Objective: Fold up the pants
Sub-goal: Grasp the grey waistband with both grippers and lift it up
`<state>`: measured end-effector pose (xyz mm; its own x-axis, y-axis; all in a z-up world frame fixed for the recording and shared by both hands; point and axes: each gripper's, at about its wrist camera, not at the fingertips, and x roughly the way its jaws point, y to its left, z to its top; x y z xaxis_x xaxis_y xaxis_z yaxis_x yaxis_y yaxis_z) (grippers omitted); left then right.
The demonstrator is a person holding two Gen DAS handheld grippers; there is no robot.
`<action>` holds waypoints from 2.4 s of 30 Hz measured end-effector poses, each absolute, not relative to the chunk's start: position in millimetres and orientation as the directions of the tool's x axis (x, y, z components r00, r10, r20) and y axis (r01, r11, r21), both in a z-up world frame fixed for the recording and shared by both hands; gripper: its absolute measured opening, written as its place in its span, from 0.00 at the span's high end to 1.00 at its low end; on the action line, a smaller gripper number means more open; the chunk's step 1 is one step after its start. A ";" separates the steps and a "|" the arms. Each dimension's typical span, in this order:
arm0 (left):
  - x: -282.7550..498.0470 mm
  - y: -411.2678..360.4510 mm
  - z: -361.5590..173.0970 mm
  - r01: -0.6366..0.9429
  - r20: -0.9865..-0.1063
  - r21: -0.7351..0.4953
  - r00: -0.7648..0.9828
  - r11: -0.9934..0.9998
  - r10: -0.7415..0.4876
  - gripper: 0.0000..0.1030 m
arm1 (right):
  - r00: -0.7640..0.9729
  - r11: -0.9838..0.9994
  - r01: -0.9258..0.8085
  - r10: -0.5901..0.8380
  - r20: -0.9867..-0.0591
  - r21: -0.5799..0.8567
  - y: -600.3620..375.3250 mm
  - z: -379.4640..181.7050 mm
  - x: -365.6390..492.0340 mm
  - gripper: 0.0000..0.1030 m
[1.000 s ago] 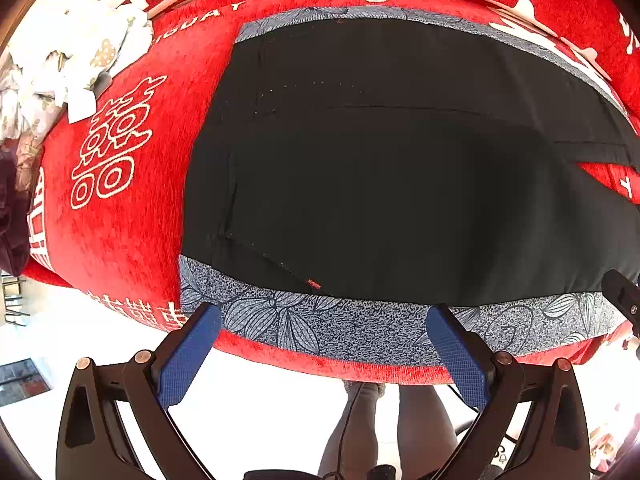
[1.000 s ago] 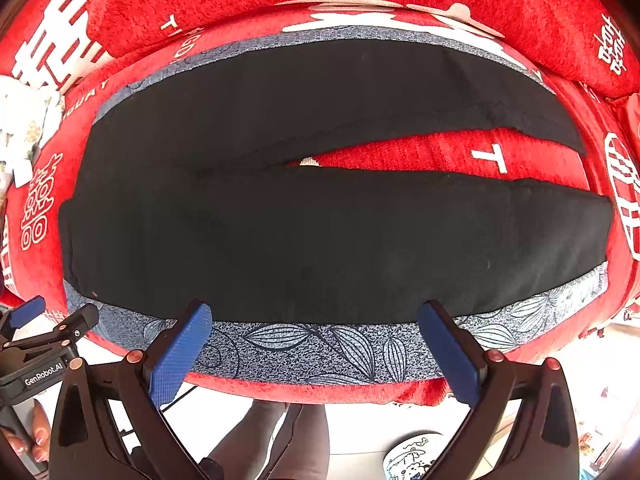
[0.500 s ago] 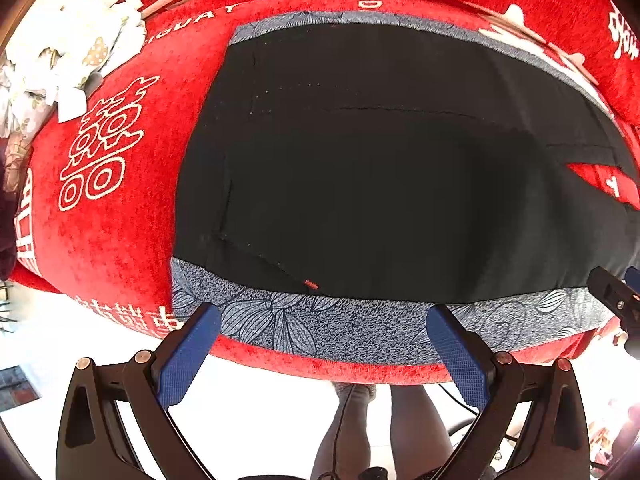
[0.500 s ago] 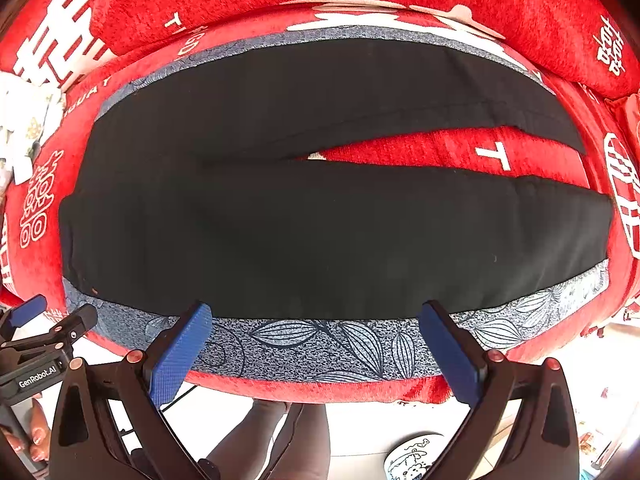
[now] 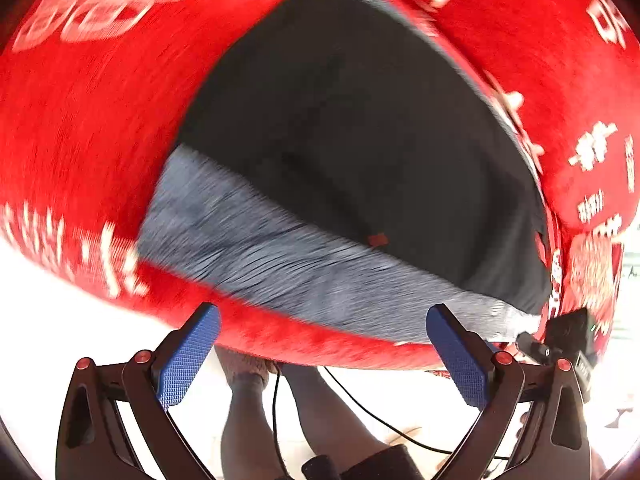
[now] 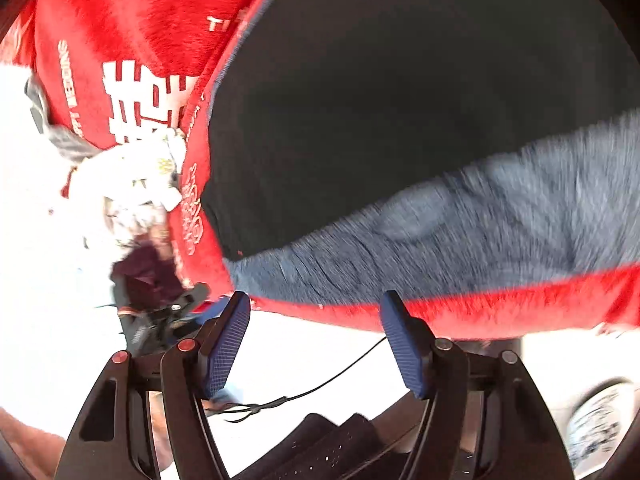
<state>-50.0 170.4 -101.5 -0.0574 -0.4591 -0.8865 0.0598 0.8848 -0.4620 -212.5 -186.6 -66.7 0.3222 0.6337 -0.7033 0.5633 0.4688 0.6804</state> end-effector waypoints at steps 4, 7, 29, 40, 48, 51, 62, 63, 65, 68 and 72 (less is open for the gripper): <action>-52.2 179.6 -125.7 0.022 -0.885 -0.464 -0.055 0.886 -0.462 0.00 | 0.373 0.401 0.570 0.651 -0.661 0.717 -189.9 -91.6 -233.2 0.31; -48.2 172.2 -129.6 0.025 -0.869 -0.495 -0.043 0.869 -0.493 0.00 | 0.416 0.346 0.574 0.657 -0.628 0.742 -194.4 -102.7 -236.2 0.30; -15.0 175.2 -70.2 0.055 -0.815 -0.579 -0.011 0.813 -0.580 0.62 | 0.555 0.261 0.560 0.586 -0.590 0.787 -228.8 -55.2 -218.3 0.94; 111.6 96.9 13.7 0.162 -0.823 -0.443 0.315 0.882 -0.472 0.32 | 0.511 0.415 0.399 0.640 -0.574 0.818 -292.0 12.8 -69.0 0.94; 175.0 80.6 -48.1 0.042 -0.919 -0.215 0.330 0.976 -0.217 0.20 | 0.373 0.467 0.546 0.607 -0.701 0.695 -334.8 -75.3 32.3 0.75; 166.7 75.5 -50.6 0.040 -0.939 -0.171 0.296 0.984 -0.176 0.20 | 0.357 0.437 0.602 0.601 -0.715 0.668 -340.4 -106.3 41.7 0.53; 42.4 -119.8 -31.2 0.542 -0.932 -0.308 -0.007 0.782 -0.362 0.20 | 0.404 0.496 0.611 0.475 -0.782 0.617 -405.8 -0.9 -102.2 0.43; 31.6 -142.2 -34.6 0.559 -0.924 -0.342 -0.051 0.756 -0.380 0.20 | 0.414 0.462 0.661 0.432 -0.801 0.591 -422.6 5.1 -139.4 0.43; 11.6 -187.1 -40.3 0.585 -0.907 -0.393 -0.122 0.709 -0.402 0.20 | 0.424 0.393 0.731 0.379 -0.822 0.558 -443.1 11.6 -191.7 0.43; -15.3 -248.1 -60.0 0.631 -0.895 -0.431 -0.205 0.645 -0.397 0.20 | 0.420 0.242 0.832 0.314 -0.852 0.499 -470.3 7.8 -278.0 0.42; -44.1 -293.1 -67.6 0.674 -0.905 -0.411 -0.219 0.614 -0.365 0.20 | 0.498 0.022 0.848 0.307 -0.811 0.530 -483.2 -16.1 -349.0 0.41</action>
<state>-44.1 -293.1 -67.6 -0.2189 -0.3647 -0.9050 0.6740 0.6141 -0.4105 -349.0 -483.2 -16.1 0.4984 0.3068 -0.8109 0.8479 0.0224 0.5296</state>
